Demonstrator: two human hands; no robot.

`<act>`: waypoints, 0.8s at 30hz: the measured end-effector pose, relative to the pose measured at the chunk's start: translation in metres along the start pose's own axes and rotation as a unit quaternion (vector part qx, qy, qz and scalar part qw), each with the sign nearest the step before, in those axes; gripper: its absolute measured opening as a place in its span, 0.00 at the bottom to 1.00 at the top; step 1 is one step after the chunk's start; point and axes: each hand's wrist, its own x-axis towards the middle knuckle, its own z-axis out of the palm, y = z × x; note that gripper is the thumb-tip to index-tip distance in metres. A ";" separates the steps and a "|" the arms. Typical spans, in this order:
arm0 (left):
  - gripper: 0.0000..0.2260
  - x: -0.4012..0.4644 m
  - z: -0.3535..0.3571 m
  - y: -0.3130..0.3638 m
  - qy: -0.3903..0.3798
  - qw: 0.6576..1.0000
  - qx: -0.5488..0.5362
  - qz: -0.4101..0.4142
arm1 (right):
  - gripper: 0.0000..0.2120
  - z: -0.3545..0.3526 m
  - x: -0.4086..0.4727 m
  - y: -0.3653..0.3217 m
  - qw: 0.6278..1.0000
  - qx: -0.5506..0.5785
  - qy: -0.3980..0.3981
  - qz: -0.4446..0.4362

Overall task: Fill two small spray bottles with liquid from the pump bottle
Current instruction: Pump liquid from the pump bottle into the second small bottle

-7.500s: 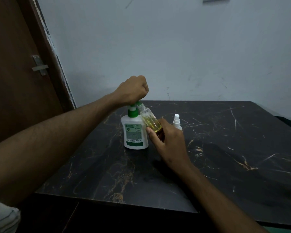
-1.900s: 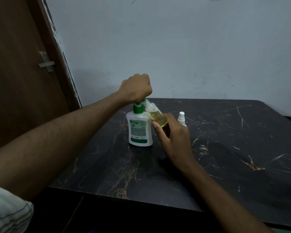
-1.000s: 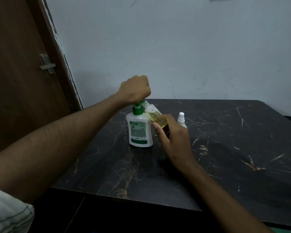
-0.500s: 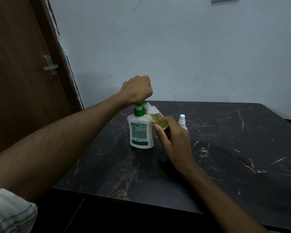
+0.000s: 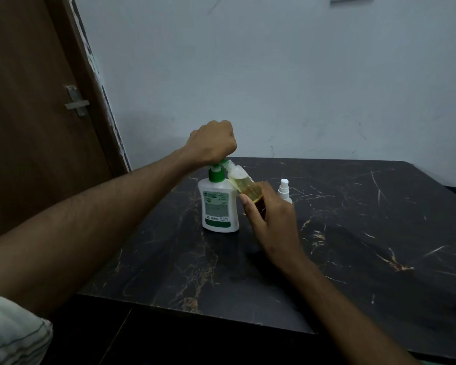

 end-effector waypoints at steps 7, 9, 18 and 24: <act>0.06 0.002 -0.006 0.002 0.010 1.000 0.007 -0.015 | 0.11 -0.001 -0.001 -0.001 1.000 0.003 0.004 -0.002; 0.06 0.001 -0.002 0.001 -0.002 1.000 0.004 -0.012 | 0.11 0.000 -0.001 0.000 1.000 0.001 0.004 -0.001; 0.07 0.000 -0.006 0.002 0.010 1.000 -0.001 -0.029 | 0.12 0.000 -0.001 0.000 1.000 0.003 0.001 -0.002; 0.06 -0.001 -0.004 0.001 -0.006 1.000 0.006 -0.019 | 0.12 0.004 -0.001 0.003 1.000 -0.003 -0.003 0.001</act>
